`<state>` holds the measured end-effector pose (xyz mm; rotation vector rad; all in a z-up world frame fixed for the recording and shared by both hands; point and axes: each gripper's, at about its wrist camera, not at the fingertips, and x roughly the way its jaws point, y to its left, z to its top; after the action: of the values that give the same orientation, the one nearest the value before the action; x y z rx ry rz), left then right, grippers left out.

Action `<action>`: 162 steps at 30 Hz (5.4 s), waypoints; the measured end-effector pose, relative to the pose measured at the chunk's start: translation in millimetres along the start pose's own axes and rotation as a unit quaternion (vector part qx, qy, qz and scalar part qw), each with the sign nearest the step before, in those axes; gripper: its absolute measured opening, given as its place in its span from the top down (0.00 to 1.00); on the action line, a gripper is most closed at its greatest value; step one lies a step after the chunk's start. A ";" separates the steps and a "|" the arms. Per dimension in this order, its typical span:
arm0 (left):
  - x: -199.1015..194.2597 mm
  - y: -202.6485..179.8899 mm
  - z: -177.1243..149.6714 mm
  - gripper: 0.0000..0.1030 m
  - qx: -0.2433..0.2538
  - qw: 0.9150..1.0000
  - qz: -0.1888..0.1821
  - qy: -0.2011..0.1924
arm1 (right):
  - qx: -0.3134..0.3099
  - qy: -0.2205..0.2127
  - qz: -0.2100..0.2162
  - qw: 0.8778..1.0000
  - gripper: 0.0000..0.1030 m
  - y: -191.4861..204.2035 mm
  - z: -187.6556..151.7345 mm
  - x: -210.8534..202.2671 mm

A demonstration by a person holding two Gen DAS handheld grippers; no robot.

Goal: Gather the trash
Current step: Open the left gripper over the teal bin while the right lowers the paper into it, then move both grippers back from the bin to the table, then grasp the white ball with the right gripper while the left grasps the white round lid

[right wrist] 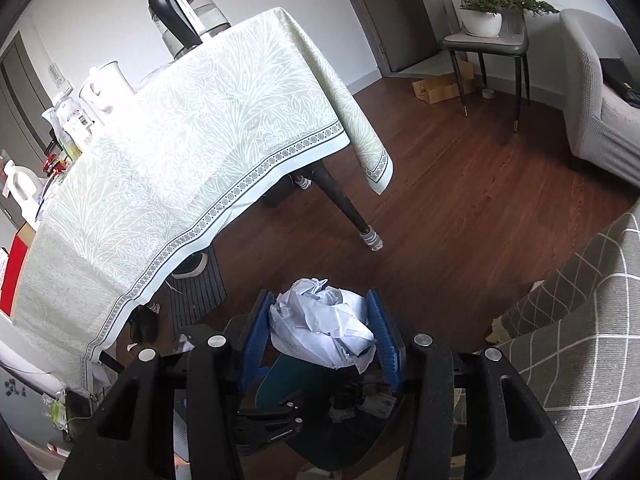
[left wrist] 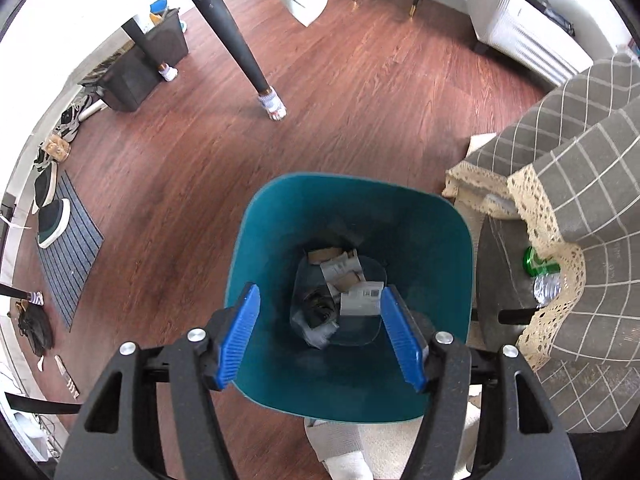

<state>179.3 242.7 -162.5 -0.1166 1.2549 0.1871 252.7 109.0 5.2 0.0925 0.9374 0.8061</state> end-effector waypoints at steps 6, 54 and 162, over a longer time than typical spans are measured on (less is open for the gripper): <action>-29.7 17.9 2.1 0.35 -0.009 0.998 0.007 -0.063 | 0.005 0.024 -0.007 1.000 0.52 0.0 -5.1 29.4; -219.4 -9.6 5.1 0.55 0.013 0.947 -0.048 -0.317 | -0.099 0.230 -0.065 0.966 0.36 21.1 -139.5 195.2; -141.4 -361.2 79.9 0.43 0.276 0.931 -0.131 -0.202 | 0.154 -0.097 -0.168 0.969 0.62 -232.8 -88.5 -244.5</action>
<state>285.3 -106.5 -8.8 0.2320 0.8292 -0.3621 240.5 -239.3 24.3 0.2700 0.8560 0.3274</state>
